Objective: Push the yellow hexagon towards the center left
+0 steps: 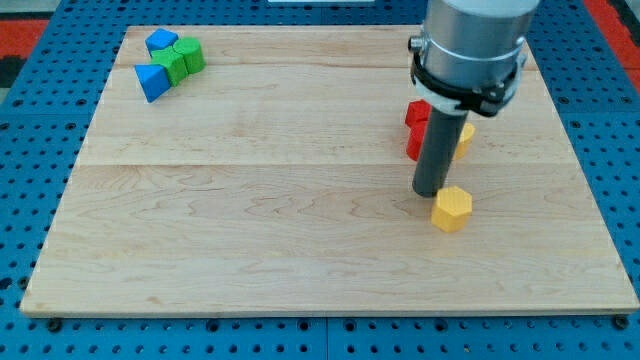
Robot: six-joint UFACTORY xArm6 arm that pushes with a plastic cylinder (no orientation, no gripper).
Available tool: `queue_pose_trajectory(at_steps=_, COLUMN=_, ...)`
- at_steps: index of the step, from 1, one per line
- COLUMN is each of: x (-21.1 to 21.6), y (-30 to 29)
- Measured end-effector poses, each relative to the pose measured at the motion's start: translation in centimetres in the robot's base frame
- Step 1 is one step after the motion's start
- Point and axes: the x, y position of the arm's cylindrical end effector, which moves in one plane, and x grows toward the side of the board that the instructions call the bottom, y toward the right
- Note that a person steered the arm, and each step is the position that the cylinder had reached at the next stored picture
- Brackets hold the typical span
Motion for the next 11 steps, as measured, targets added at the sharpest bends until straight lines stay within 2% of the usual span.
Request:
queue_pose_trajectory(at_steps=1, x=-1.3, y=2.4)
queue_pose_trajectory(at_steps=2, x=-0.1, y=7.3)
queue_pose_trajectory(at_steps=3, x=3.7, y=6.5)
queue_pose_trajectory(at_steps=4, x=4.8, y=-2.2)
queue_pose_trajectory(at_steps=5, x=0.7, y=0.0)
queue_pose_trajectory(at_steps=6, x=0.5, y=-4.9)
queue_pose_trajectory(at_steps=7, x=6.3, y=-15.1)
queue_pose_trajectory(at_steps=8, x=6.0, y=-15.7)
queue_pose_trajectory(at_steps=9, x=6.1, y=-7.6)
queue_pose_trajectory(at_steps=10, x=12.6, y=-4.7)
queue_pose_trajectory(at_steps=11, x=12.8, y=-5.4)
